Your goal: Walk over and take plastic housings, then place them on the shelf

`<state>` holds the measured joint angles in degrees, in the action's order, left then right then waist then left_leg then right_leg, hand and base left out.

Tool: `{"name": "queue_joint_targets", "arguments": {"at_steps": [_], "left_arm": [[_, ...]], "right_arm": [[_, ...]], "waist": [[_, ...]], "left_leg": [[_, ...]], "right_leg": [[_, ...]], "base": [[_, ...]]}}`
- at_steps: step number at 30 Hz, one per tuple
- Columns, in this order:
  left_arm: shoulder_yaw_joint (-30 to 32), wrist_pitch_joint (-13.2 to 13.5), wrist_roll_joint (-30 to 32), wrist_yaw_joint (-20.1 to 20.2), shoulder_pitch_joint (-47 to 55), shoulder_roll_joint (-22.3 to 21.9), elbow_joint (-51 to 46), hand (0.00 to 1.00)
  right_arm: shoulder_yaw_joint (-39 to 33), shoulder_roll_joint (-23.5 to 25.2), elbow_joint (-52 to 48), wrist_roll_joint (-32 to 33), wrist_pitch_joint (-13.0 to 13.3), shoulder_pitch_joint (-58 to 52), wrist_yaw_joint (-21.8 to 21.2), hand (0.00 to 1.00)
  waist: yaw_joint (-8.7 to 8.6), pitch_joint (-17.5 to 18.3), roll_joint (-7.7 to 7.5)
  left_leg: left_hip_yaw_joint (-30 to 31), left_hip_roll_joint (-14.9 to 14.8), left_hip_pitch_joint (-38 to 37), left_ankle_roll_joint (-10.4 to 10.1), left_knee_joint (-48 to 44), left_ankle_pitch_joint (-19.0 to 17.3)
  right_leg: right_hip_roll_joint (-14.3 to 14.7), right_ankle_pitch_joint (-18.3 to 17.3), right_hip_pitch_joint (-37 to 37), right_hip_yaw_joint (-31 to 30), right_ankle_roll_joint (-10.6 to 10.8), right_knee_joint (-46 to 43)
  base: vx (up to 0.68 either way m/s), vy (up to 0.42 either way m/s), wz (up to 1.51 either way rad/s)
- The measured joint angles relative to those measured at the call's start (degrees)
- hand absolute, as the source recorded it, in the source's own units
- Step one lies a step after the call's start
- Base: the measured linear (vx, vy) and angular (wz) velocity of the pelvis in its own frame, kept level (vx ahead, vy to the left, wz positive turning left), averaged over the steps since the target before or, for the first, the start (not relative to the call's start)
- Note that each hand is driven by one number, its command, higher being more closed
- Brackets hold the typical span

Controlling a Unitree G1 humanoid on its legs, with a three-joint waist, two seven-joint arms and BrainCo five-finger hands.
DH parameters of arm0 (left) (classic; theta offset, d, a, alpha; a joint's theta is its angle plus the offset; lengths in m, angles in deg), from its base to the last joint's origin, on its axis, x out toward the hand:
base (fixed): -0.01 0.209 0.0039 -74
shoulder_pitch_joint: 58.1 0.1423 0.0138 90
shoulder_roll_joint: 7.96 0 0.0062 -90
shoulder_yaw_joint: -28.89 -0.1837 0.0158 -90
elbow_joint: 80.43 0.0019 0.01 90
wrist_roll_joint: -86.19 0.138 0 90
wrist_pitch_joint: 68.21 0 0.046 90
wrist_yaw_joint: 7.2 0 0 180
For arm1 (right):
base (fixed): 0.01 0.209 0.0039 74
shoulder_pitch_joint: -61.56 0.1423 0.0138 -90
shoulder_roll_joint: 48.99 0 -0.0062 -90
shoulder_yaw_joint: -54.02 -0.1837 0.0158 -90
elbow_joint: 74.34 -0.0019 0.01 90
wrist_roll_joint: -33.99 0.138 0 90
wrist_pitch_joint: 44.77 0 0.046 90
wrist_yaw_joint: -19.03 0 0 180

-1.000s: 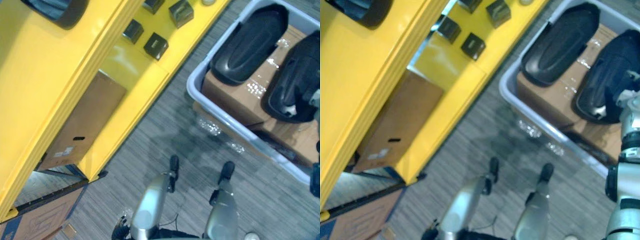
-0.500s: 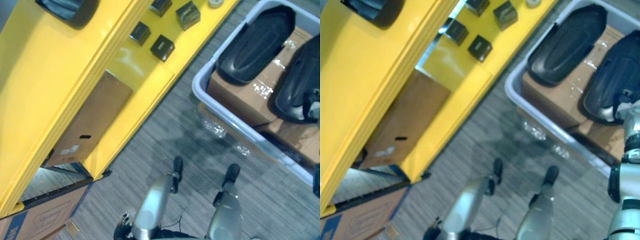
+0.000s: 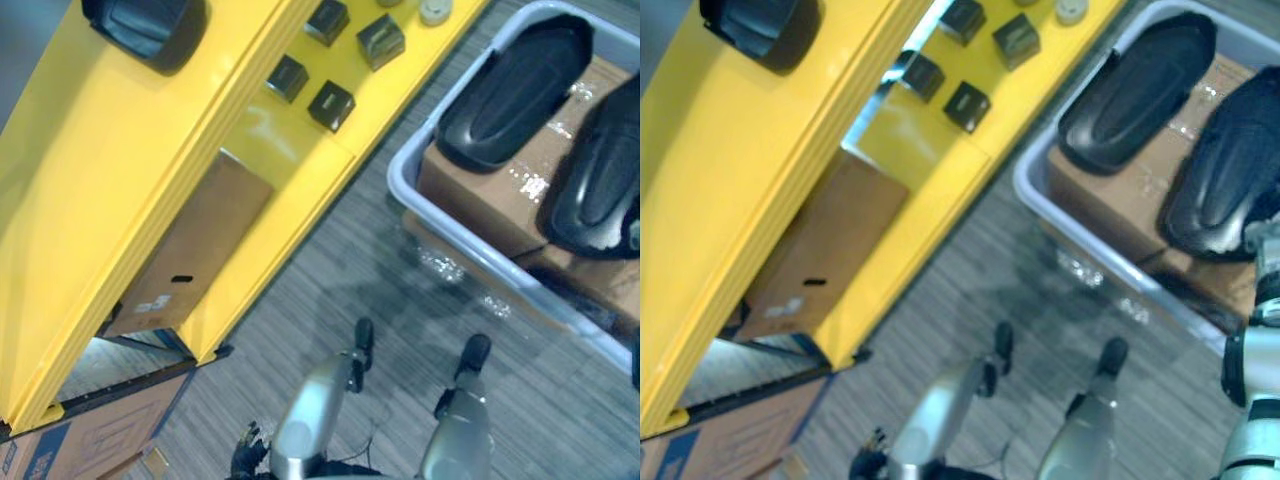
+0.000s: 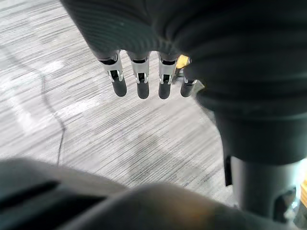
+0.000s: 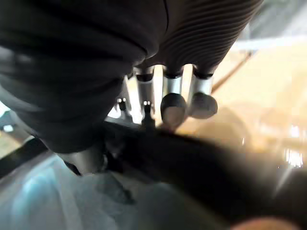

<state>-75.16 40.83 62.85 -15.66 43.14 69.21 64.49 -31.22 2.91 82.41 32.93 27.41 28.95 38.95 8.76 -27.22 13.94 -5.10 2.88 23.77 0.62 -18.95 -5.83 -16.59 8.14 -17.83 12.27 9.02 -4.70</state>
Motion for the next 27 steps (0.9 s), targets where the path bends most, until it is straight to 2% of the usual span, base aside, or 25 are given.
{"name": "queue_joint_targets", "arguments": {"at_steps": [4, 7, 8, 9, 13, 15, 17, 19, 21, 22, 24, 25, 27], "left_arm": [[-0.6, 1.5, 3.7, -3.3, 0.0, 1.2, -4.4, 0.00], [-1.2, 1.1, 4.8, -5.2, 0.3, 2.9, -9.0, 0.00], [-1.5, 0.4, 5.5, -5.3, 0.3, 3.3, -9.5, 0.00], [-1.8, -1.9, 5.9, -6.0, 1.4, 4.3, -12.6, 0.00], [-0.4, -7.9, 5.9, -6.5, 5.7, 7.7, -24.4, 0.00], [2.2, -8.5, 5.3, -5.2, 8.0, 9.3, -36.0, 0.00], [2.8, -7.9, 5.4, -1.5, 6.0, 9.6, -52.4, 0.00], [2.4, -8.1, 5.8, 2.9, 3.6, 9.6, -62.1, 0.00], [2.5, -9.8, 5.8, 7.0, 3.2, 10.2, -67.6, 0.00], [2.5, -11.1, 5.7, 8.9, 3.2, 10.5, -69.0, 0.00], [2.2, -15.8, 5.2, 14.4, 1.5, 13.0, -70.7, 0.00], [2.1, -16.8, 4.6, 15.9, 0.8, 13.8, -71.0, 0.00], [1.9, -20.6, 0.7, 20.8, -2.3, 16.0, -74.0, 0.00]], "right_arm": [[1.1, -0.1, 0.2, -2.4, 0.1, 0.1, 2.7, 1.00], [0.9, -0.2, -0.2, -3.2, 0.7, 0.0, 4.9, 1.00], [0.8, -0.2, -0.7, -3.2, 0.8, -0.1, 5.3, 1.00], [0.3, -0.2, -2.0, -4.3, 1.8, -1.1, 6.6, 1.00], [-4.7, 0.2, -7.8, -4.4, 3.0, -6.4, 9.2, 1.00], [-7.2, 0.6, -11.5, -5.2, 3.8, -9.9, 10.9, 1.00], [-9.7, 2.7, -16.7, -6.5, 4.0, -12.3, 12.5, 1.00], [-9.8, 5.8, -22.7, -6.8, 4.7, -15.2, 13.0, 1.00], [-9.9, 8.4, -27.1, -8.0, 5.3, -18.7, 13.7, 1.00], [-10.3, 9.6, -28.7, -8.9, 5.3, -20.5, 13.9, 1.00], [-11.6, 12.6, -33.1, -9.4, 5.3, -24.5, 14.3, 1.00], [-12.1, 13.3, -34.7, -9.7, 5.3, -25.5, 14.3, 1.00], [-12.5, 15.1, -41.6, -11.7, 5.4, -29.6, 14.5, 1.00]], "waist": [[-0.23, 0.0, -0.01], [-0.78, -0.1, -0.14], [-1.03, -0.1, -0.20], [-1.78, -0.3, -0.43], [-1.96, -1.6, -2.34], [-2.34, -2.1, -3.07], [-3.44, -2.3, -3.38], [-4.50, -1.9, -4.60], [-5.43, -0.7, -6.10], [-5.75, 0.0, -6.89], [-6.50, 1.1, -8.37], [-6.45, 1.5, -8.64], [-6.78, 4.3, -9.62]], "left_leg": [[0.3, 0.0, -0.8, -0.1, 0.5, 0.3], [0.8, 0.1, -2.1, -0.1, 0.6, 0.3], [0.9, 0.1, -2.3, -0.1, 0.6, 0.3], [1.5, 0.2, -2.8, -0.1, 0.6, 0.3], [1.5, 0.0, -5.6, -0.2, 1.9, 0.4], [2.1, -0.1, -6.8, -0.4, 2.7, 0.8], [3.0, -0.1, -7.9, -0.6, 3.0, 1.0], [2.8, -0.4, -9.2, -0.7, 3.7, 1.1], [2.6, -0.7, -10.3, -0.9, 5.0, 1.2], [2.4, -1.0, -10.8, -1.1, 5.6, 1.3], [2.0, -1.6, -13.3, -1.4, 7.0, 1.2], [1.7, -1.8, -14.0, -1.5, 7.6, 1.2], [1.1, -1.9, -15.8, -1.7, 9.5, 1.3]], "right_leg": [[0.0, 0.0, 0.8, 0.3, 0.0, 0.0], [0.0, -0.2, 2.4, 0.6, -0.2, 0.0], [0.0, -0.2, 2.7, 0.8, -0.3, 0.1], [0.0, -0.2, 3.7, 1.5, -0.3, 0.3], [0.3, -0.6, 6.3, 1.7, -0.7, 1.1], [0.6, -0.6, 7.9, 2.3, -0.8, 1.6], [0.9, -0.5, 10.0, 3.5, -0.8, 2.7], [1.2, -0.3, 11.3, 3.5, -0.8, 3.6], [1.6, -0.1, 12.1, 3.5, -0.5, 4.5], [1.9, -0.1, 12.2, 3.5, -0.5, 4.8], [2.6, 0.0, 14.2, 3.4, -0.5, 5.8], [2.8, 0.0, 14.6, 3.5, -0.5, 5.8], [3.0, 0.2, 15.7, 3.4, -0.4, 7.2]], "base": [[0.00, 0.000, 0.02], [-0.01, 0.010, 0.05], [-0.02, 0.016, 0.14], [-0.02, 0.012, 0.12], [0.00, 0.000, 0.04], [0.00, -0.018, 0.17], [-0.01, -0.023, 0.16], [0.01, -0.012, -0.05], [0.06, -0.042, -0.08], [0.09, -0.050, -0.09], [0.11, -0.051, -0.14], [0.08, -0.043, -0.18], [0.08, -0.030, -0.14]]}}
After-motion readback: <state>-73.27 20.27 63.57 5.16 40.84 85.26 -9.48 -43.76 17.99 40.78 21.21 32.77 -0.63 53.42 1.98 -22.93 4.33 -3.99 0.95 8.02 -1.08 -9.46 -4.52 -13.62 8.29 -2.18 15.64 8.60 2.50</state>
